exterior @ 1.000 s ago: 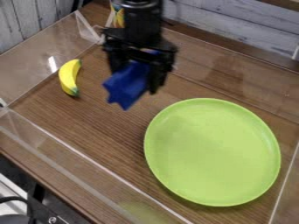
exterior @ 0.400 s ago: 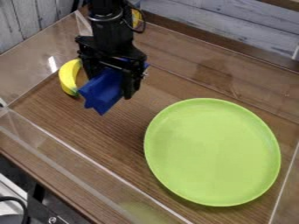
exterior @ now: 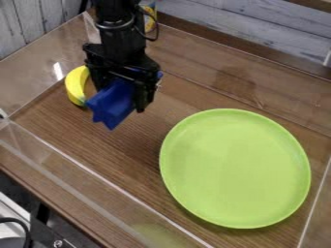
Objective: Remove the blue object from inside the green plate and put it on the table
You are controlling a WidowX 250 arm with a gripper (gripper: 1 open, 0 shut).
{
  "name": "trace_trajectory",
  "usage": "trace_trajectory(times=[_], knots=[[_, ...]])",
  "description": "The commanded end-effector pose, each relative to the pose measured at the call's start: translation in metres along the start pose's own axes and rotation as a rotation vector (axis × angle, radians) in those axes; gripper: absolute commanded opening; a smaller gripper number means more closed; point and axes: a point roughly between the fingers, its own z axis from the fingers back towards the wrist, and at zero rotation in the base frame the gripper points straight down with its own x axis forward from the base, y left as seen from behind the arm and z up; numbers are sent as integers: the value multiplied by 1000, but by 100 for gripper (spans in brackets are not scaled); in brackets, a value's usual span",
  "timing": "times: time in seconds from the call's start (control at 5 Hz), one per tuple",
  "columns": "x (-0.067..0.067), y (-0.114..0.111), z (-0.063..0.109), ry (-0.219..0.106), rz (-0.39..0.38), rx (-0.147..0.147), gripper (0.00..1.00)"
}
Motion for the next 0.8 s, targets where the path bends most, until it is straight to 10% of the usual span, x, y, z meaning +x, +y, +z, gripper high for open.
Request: trace_trajectory(times=[0.0,0.6], knots=[[2,4,3,-26,-1,5,100],[5,9,-10,-30,-11,1,100]])
